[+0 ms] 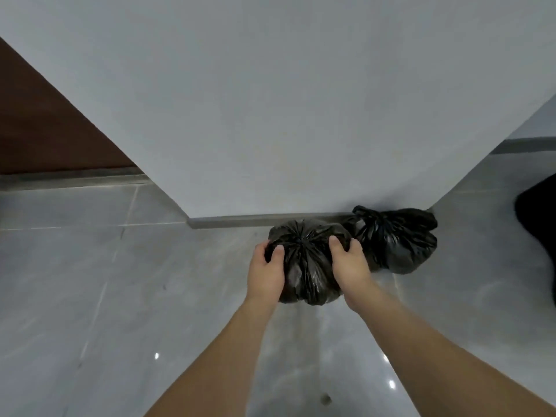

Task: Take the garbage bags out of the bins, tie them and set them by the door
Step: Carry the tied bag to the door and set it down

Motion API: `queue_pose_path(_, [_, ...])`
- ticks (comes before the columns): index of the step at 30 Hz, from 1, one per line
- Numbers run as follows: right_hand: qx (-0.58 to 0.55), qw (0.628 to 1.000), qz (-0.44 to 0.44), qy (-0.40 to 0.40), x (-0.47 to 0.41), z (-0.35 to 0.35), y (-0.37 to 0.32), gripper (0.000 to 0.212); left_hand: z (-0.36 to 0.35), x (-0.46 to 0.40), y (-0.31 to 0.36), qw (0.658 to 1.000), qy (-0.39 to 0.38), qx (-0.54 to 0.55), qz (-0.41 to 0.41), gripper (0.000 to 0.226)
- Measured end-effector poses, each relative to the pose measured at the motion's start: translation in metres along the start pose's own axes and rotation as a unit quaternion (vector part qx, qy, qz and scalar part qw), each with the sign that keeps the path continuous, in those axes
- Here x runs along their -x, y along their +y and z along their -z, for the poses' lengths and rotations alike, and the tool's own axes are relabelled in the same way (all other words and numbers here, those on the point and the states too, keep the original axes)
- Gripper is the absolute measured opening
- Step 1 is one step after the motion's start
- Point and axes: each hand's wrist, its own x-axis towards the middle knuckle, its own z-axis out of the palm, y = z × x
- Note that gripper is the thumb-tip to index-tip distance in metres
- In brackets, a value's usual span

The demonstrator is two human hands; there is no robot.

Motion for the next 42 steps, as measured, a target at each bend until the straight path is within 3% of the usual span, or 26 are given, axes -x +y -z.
queue_pose_path(6, [0.016,0.995,0.085,0.051,-0.074,-0.023,0.04,0.06,-0.03,-0.082,-0.039,0.998,0.04,0.047,-0.014,0.022])
queue_pose_path(14, [0.077,0.98,0.141,0.117,-0.078,-0.021,0.05,0.053,-0.022,-0.09,-0.053,0.998,0.061,0.004,-0.016,0.026])
queue_pose_path(19, [0.096,0.977,0.147,0.119,-0.07,-0.018,0.048,0.05,-0.01,-0.082,-0.047,0.995,0.053,-0.083,-0.026,0.035])
queue_pose_path(25, [0.164,0.959,0.216,0.083,-0.028,-0.008,0.027,0.046,0.018,-0.051,-0.015,0.967,0.058,-0.227,-0.104,0.047])
queue_pose_path(29, [0.246,0.934,0.259,0.029,0.054,0.016,-0.05,0.05,0.055,0.016,0.075,0.919,0.057,-0.33,-0.208,0.046])
queue_pose_path(32, [0.298,0.909,0.29,-0.001,0.129,0.035,-0.131,0.053,0.083,0.073,0.167,0.899,0.053,-0.365,-0.235,0.047])
queue_pose_path(37, [0.398,0.856,0.33,-0.008,0.297,0.103,-0.314,0.058,0.154,0.217,0.371,0.869,0.094,-0.391,-0.289,0.047])
queue_pose_path(42, [0.461,0.807,0.368,0.027,0.477,0.187,-0.488,0.061,0.228,0.382,0.555,0.783,0.178,-0.452,-0.388,0.047])
